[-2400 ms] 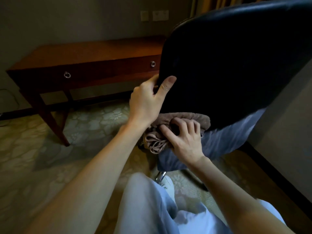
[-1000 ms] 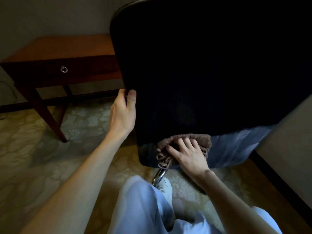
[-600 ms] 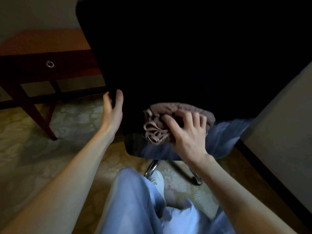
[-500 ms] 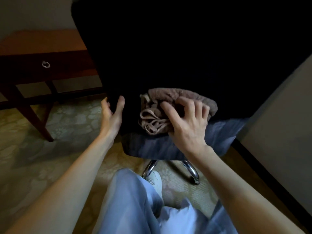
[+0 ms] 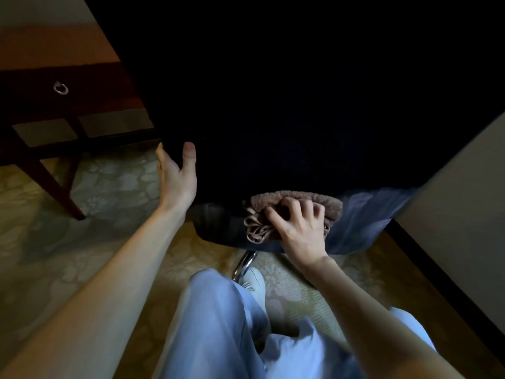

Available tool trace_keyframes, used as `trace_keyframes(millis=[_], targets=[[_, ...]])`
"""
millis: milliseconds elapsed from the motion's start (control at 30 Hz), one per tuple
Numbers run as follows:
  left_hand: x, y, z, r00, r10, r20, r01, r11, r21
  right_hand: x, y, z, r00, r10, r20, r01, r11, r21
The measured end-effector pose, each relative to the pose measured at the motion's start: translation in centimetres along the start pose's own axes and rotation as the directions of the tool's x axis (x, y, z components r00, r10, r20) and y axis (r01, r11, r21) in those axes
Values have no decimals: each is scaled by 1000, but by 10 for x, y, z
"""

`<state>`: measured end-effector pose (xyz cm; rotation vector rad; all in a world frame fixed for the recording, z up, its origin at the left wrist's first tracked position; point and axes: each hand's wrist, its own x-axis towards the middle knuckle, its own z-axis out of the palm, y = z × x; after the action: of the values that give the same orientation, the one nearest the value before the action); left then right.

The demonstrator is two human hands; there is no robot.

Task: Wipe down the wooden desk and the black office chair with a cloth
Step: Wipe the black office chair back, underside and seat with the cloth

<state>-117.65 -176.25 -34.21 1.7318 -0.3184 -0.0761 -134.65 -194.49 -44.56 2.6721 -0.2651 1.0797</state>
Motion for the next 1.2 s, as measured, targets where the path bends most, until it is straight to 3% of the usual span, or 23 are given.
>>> trace_keyframes(millis=[200, 300, 433, 567, 667, 767, 900, 1067, 1200], targets=[[15, -3, -13, 998, -58, 14, 59, 997, -58, -23, -7, 8, 982, -36, 187, 45, 998, -46], [15, -3, -11, 997, -76, -21, 74, 995, -61, -21, -9, -5, 982, 4, 190, -1, 1000, -16], [2, -3, 3, 991, -113, -73, 106, 990, -93, -2, 1, -45, 994, 113, -13, -112, 992, 65], [-23, 0, 35, 980, -114, -162, 112, 993, -23, 30, 32, -93, 956, 111, -270, -107, 994, 32], [-43, 3, 59, 984, -35, -175, 47, 997, 65, 51, 63, -115, 942, 91, -322, -114, 992, -51], [-47, 4, 72, 991, -74, -112, 82, 995, 63, 54, 79, -110, 961, 31, -274, -63, 992, -111], [-35, 9, 78, 986, -131, -102, 137, 989, 59, 32, 69, -76, 975, 78, -211, -92, 994, -59], [-24, -6, 70, 990, -96, -101, 104, 992, 72, -13, 61, -27, 994, 22, -109, -24, 1000, -17], [-14, -13, 69, 991, -67, -117, 74, 995, 60, -51, 63, -7, 990, -28, 140, 29, 1000, -2]])
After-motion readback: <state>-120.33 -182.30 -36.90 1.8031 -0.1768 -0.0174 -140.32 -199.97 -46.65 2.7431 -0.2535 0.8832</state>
